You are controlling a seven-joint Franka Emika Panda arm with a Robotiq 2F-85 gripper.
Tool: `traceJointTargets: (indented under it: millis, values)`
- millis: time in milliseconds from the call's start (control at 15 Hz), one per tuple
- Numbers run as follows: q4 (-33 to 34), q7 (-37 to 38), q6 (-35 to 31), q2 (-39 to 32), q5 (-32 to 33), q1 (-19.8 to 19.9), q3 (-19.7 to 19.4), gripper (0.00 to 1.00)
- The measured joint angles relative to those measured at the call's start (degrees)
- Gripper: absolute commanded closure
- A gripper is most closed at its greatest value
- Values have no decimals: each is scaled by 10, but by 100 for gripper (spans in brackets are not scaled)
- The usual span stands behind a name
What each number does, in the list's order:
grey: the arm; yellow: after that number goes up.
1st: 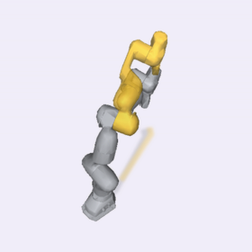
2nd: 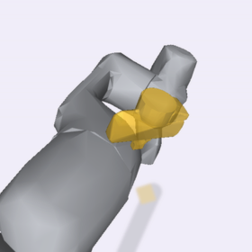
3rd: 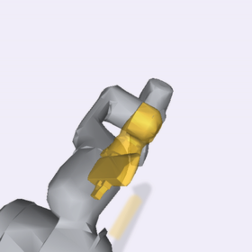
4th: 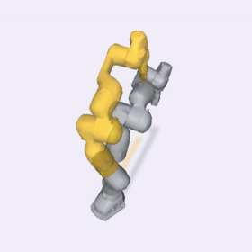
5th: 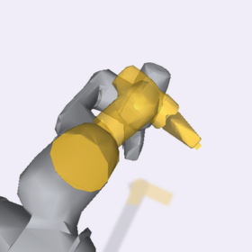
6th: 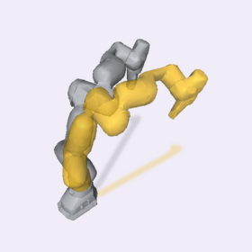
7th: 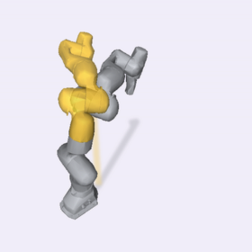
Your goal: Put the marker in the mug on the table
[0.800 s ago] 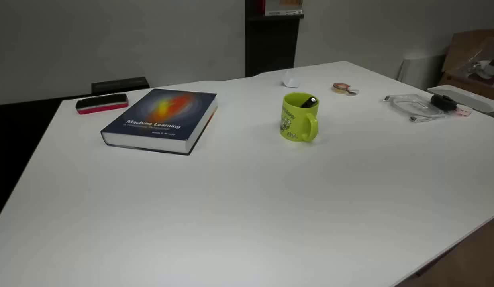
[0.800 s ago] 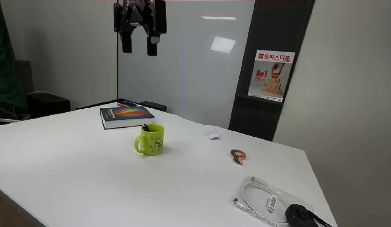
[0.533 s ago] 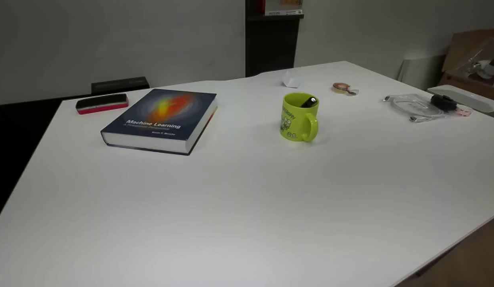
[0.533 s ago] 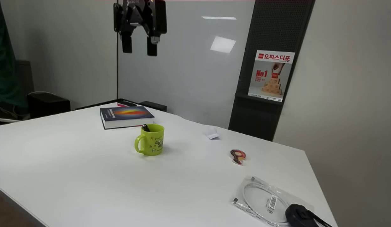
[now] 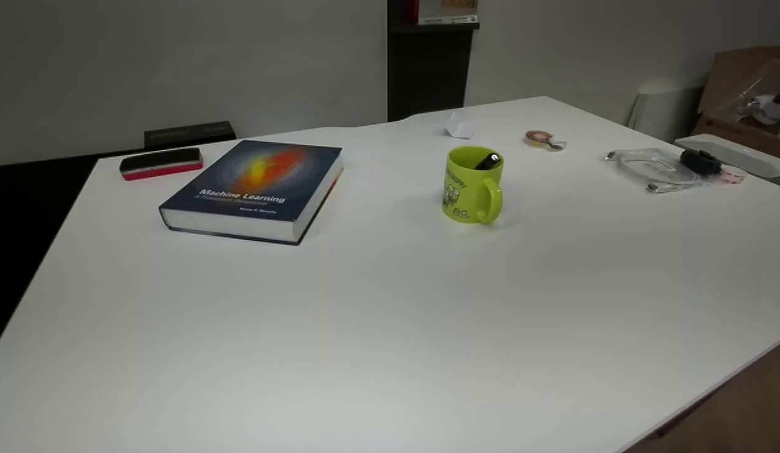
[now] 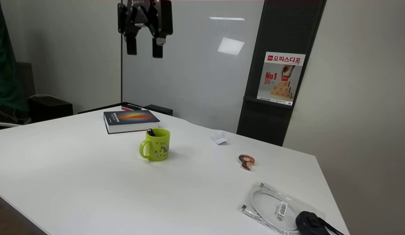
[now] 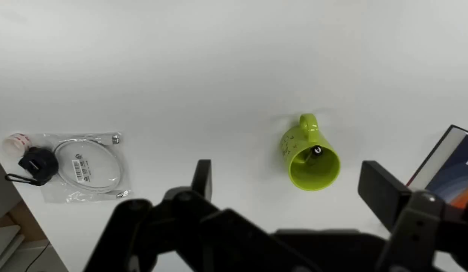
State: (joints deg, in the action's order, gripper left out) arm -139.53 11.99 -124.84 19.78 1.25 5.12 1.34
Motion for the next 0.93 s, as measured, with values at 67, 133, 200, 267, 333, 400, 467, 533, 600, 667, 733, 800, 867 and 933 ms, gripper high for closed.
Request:
traceJointTargets:
  millis: [67, 133, 200, 267, 333, 400, 467, 533, 600, 667, 733, 800, 867, 933]
  values:
    - [0, 0, 0, 0, 0, 0, 0, 0]
    - [0, 2, 0, -1, 1, 0, 0, 0]
    - [0, 3, -1, -3, 3, 1, 0, 0]
    - [-1, 4, -7, -10, 12, 1, 0, 0]
    - [-2, 7, -20, -19, 25, 2, 0, 0]
    - [-3, 12, -37, -33, 40, 3, 1, 0]
    - [-4, 17, -54, -50, 55, 3, 3, 0]
    - [-5, 20, -73, -70, 69, 3, 6, 0]
    - [-5, 22, -90, -93, 78, 1, 9, 0]
    - [-5, 22, -106, -117, 81, -2, 12, 0]
    - [-4, 22, -122, -142, 82, -8, 14, 0]
    - [-1, 21, -138, -166, 81, -16, 16, 0]
    - [5, 20, -153, -191, 79, -26, 18, 0]
    - [13, 19, -166, -215, 78, -36, 19, 0]
